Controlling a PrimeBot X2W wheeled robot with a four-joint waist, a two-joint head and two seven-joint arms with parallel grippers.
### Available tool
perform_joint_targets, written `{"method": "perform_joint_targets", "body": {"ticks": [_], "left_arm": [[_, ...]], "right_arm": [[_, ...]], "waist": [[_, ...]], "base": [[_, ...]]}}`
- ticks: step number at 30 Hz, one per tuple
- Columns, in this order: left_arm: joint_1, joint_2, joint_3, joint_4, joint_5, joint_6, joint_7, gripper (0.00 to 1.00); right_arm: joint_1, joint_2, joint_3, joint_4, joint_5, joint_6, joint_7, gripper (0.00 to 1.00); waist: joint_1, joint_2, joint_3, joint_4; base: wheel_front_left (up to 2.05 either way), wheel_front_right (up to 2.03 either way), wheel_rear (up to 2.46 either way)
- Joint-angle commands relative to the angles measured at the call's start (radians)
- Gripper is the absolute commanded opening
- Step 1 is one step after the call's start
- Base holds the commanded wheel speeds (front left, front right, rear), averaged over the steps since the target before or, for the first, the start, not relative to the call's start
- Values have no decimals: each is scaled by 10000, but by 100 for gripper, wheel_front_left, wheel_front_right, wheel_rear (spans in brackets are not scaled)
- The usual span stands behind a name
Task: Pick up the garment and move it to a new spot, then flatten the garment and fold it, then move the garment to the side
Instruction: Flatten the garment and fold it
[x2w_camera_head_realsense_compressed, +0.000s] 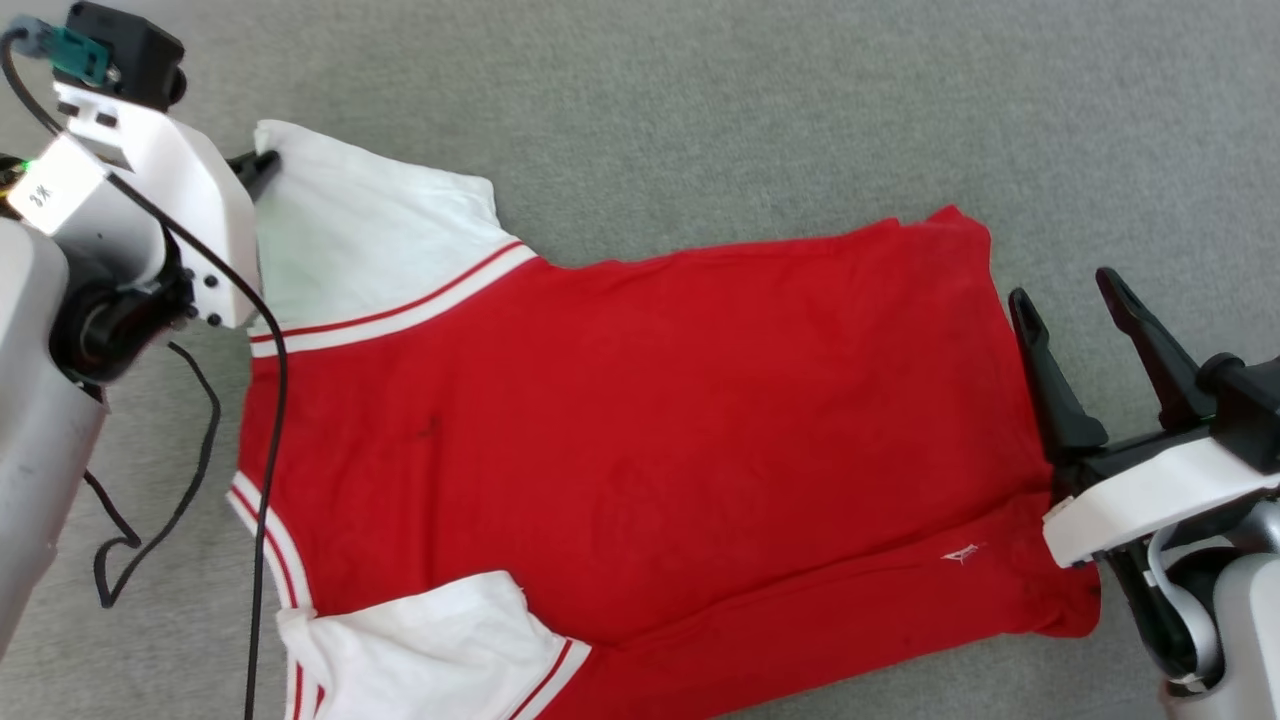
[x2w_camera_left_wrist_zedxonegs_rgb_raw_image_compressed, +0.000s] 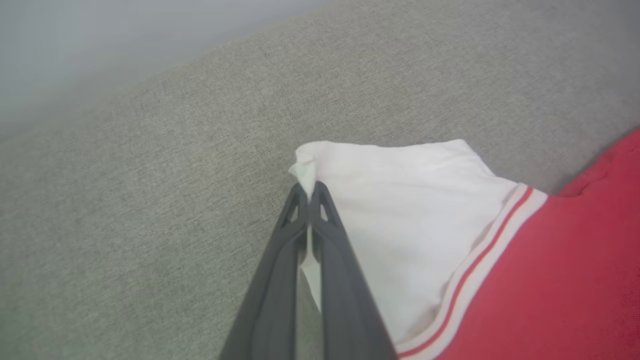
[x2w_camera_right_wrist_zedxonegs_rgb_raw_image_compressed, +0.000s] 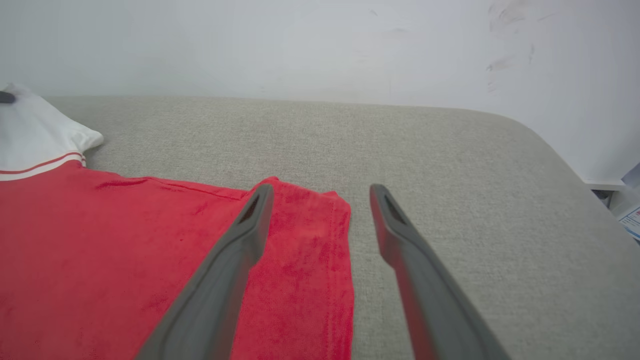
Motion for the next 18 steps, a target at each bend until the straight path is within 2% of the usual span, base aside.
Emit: {"method": "perform_joint_targets", "body": {"ticks": [1,7,14,18], "left_arm": [[175,4,-5,-108,23,-17,-107,0],[918,299,-6,-1451,-28,128,-462,0],[1891,813,84,-3825,-184,758,-184,0],[2390,1111,175,-5162,-197,1162,-80,0]], "right_arm": [[94,-107,-38,20,-38,-9,126,100],[90,-820,-236,66,176,-9,1939,100],[-706,-1770,-441,180,571,-9,4912,100],[-1559,-2064,-481,468,976,-9,6650,100]], "waist": [[0,0,-311,238],[0,0,-780,673],[0,0,-664,1144],[0,0,-420,1377]], "base": [[0,0,0],[0,0,0],[0,0,0],[0,0,0]]}}
